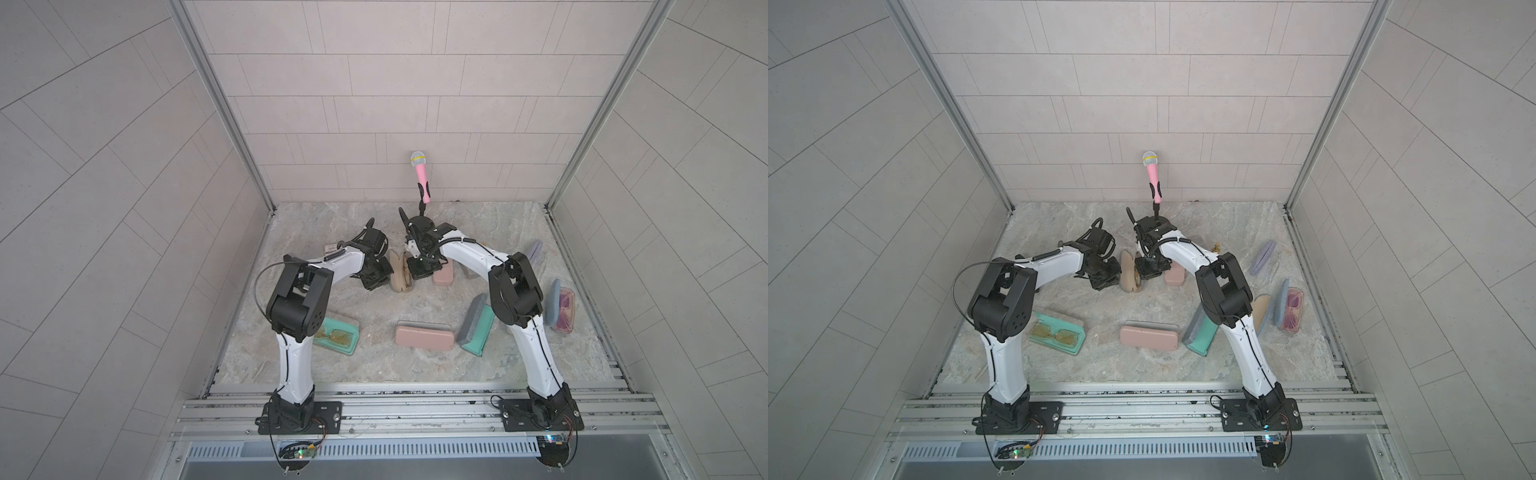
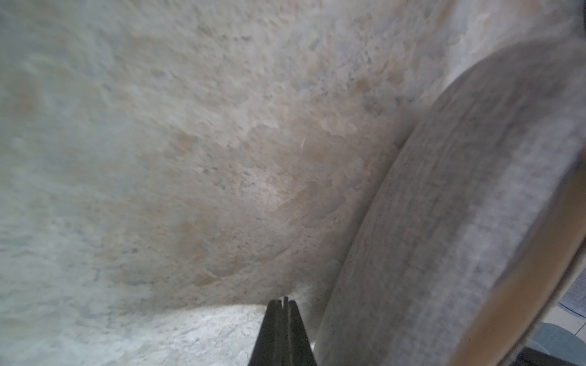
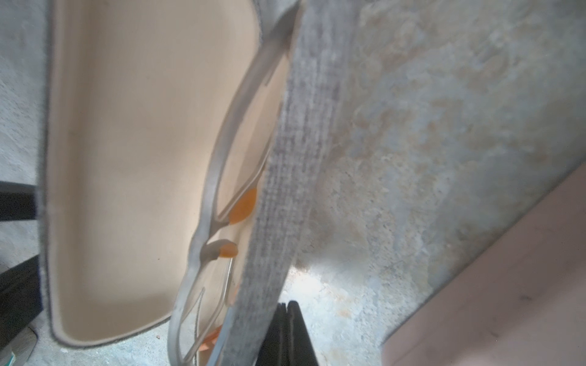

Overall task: Close the glasses case
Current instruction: Close the glasses case at the center of the board.

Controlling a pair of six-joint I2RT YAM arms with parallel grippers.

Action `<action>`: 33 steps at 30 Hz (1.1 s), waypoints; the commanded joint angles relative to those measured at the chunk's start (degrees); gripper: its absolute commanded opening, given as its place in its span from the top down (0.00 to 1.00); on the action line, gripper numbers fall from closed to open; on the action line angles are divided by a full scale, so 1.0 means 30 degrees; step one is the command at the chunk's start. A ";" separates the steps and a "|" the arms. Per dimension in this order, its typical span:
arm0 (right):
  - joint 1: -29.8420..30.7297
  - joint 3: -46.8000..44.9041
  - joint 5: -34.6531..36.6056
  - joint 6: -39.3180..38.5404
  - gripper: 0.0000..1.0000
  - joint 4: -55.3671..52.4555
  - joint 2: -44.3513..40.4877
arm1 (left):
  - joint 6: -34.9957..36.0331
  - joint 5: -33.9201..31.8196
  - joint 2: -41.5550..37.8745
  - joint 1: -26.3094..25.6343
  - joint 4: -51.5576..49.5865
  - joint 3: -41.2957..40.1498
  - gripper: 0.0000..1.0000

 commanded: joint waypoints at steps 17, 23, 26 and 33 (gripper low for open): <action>0.1051 0.2205 -0.0720 -0.1615 1.00 -0.1753 0.0914 | 0.0727 -0.0584 0.0887 -0.1478 -0.1574 0.2867 1.00; 0.1249 0.2437 -0.0934 -0.1997 1.00 -0.2101 0.1174 | 0.0883 -0.0463 0.0887 -0.1550 -0.1648 0.3249 1.00; 0.1296 0.2554 -0.0920 -0.2034 1.00 -0.2170 0.1309 | 0.0938 -0.0451 0.0893 -0.1646 -0.1663 0.3424 1.00; 0.1480 0.3354 -0.1200 -0.2208 1.00 -0.2484 0.1722 | 0.0996 -0.0317 0.1209 -0.1977 -0.1706 0.3922 1.00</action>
